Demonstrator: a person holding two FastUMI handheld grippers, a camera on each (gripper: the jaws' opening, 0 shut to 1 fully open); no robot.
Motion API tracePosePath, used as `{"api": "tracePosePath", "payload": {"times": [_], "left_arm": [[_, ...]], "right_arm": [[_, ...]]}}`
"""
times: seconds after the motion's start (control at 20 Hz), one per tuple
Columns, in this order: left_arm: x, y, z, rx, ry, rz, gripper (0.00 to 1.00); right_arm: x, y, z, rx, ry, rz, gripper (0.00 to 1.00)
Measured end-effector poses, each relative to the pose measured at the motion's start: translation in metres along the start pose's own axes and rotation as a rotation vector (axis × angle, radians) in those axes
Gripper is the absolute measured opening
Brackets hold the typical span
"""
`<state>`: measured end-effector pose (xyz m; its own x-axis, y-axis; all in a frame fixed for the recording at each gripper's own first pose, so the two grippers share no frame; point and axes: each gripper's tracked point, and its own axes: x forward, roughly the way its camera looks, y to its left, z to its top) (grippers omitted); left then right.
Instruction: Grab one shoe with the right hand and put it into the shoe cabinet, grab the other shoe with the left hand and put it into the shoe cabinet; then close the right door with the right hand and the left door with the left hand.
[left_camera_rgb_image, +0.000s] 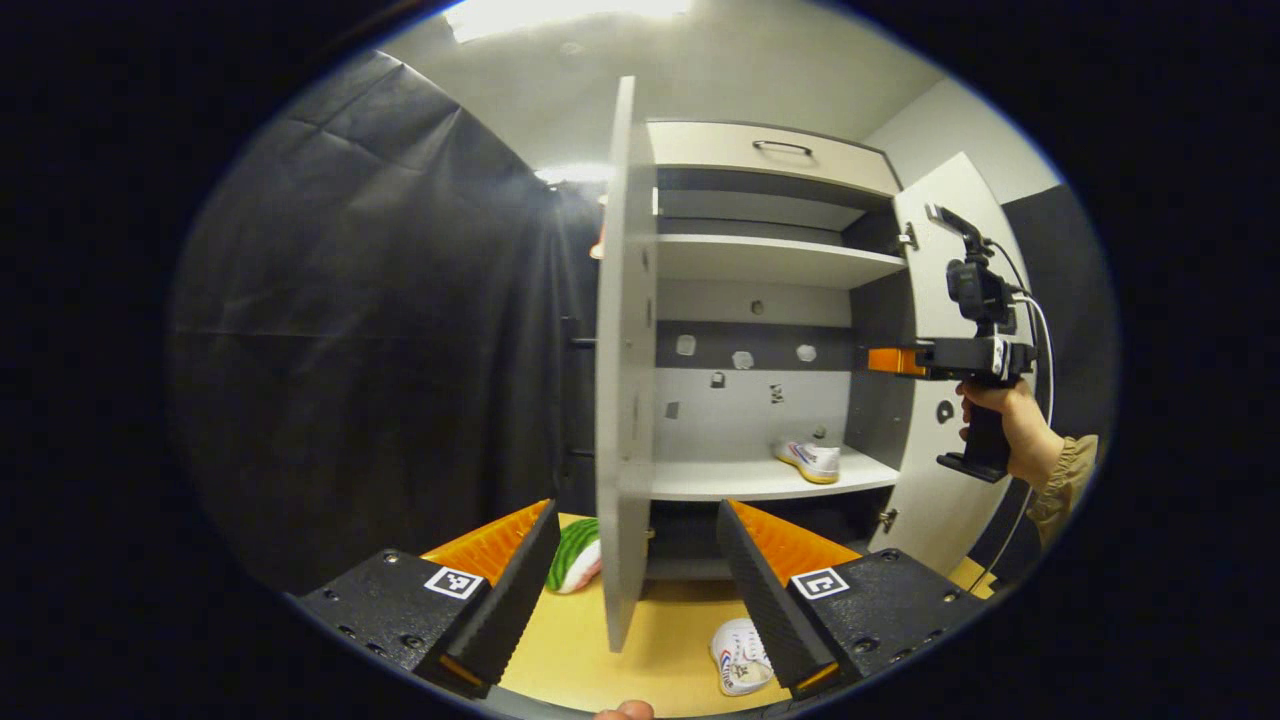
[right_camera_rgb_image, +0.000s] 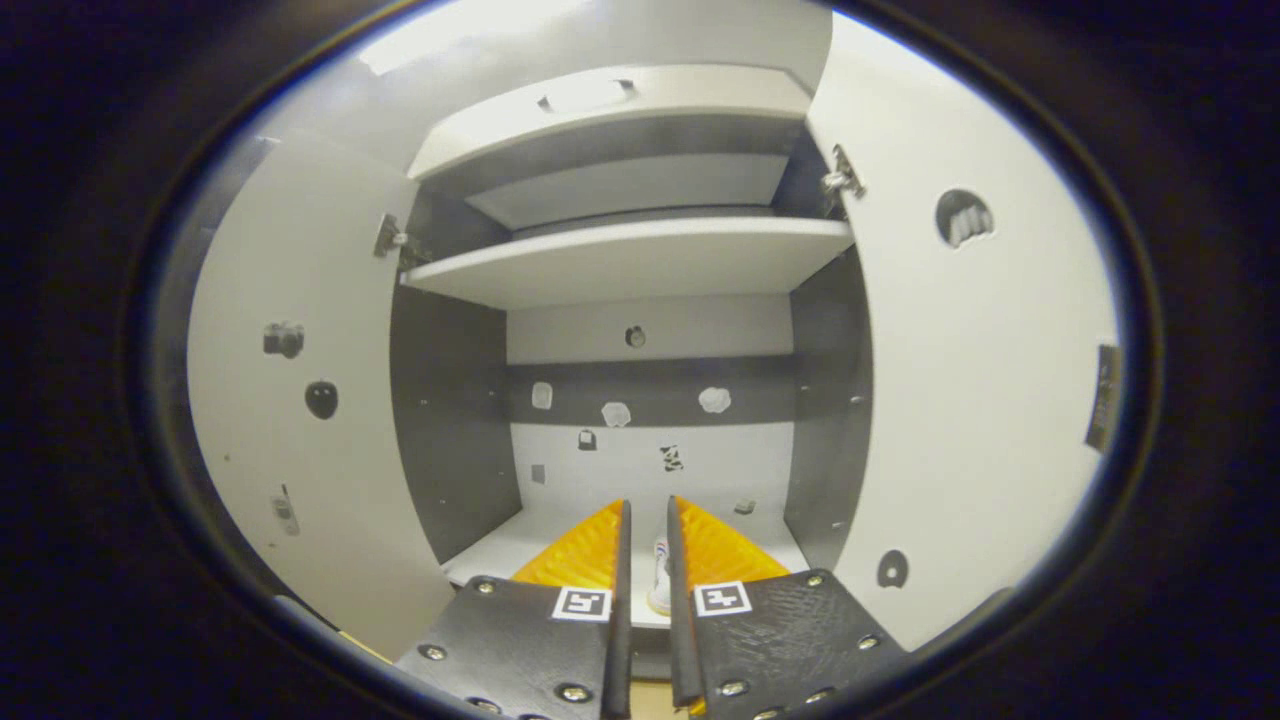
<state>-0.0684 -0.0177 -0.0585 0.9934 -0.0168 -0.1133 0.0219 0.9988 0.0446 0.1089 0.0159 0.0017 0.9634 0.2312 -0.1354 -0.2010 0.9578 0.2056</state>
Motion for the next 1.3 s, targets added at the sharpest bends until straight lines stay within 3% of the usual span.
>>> {"api": "tracePosePath", "payload": {"times": [0.3, 0.6, 0.8, 1.3], "left_arm": [[0.029, -0.061, -0.052, 0.013, 0.106, -0.161, 0.96], [0.076, -0.107, -0.155, 0.040, 0.315, -0.273, 0.97], [0.097, -0.120, -0.243, 0.029, 0.510, -0.301, 0.97], [0.112, -0.114, -0.413, -0.010, 0.891, -0.269, 0.94]], "right_arm": [[-0.071, -0.017, 0.040, 0.018, -0.069, -0.010, 0.16], [-0.088, -0.029, 0.051, 0.001, -0.107, -0.043, 0.16], [-0.112, -0.043, 0.063, -0.010, -0.127, -0.079, 0.16], [-0.142, -0.085, 0.091, -0.068, -0.180, -0.200, 0.16]]}}
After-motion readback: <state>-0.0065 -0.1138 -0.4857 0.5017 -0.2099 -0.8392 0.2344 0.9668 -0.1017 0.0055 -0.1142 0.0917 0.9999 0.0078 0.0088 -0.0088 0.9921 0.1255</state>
